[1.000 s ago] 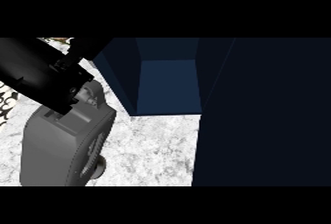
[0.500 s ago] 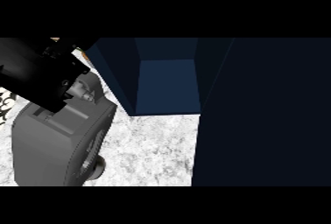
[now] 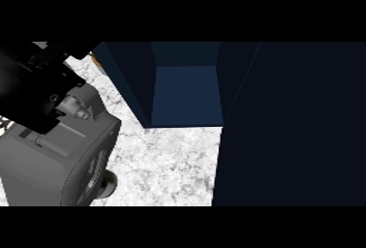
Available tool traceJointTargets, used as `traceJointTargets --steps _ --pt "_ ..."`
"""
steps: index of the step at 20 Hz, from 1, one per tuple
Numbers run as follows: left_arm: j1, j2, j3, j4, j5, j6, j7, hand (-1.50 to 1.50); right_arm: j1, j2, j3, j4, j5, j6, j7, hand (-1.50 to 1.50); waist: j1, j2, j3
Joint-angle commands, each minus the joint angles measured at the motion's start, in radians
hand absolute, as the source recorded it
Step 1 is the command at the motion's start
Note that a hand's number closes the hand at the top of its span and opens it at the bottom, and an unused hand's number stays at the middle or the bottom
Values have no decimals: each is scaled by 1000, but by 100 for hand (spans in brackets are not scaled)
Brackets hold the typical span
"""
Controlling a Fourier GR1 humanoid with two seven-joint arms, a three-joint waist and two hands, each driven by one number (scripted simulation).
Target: Pick up the wine, place it into the cabinet and close the cabinet
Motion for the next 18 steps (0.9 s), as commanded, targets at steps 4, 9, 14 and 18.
traceJointTargets --steps 4,9,14,18 --pt "88 0 -20 -77 23 -47 157 -150 -30 -12 -6 -110 35 -66 120 -150 -1 0 -1" --pt "151 0 -13 -105 32 -39 157 -150 11 -20 -56 -54 37 -26 11 -150 4 4 0" --pt "254 0 -4 -134 69 1 156 -150 31 -14 -29 -14 86 -21 -40 -150 10 6 0" --pt "322 0 20 -95 95 96 144 -150 62 -55 -148 -66 -43 23 -36 -150 1 9 0"
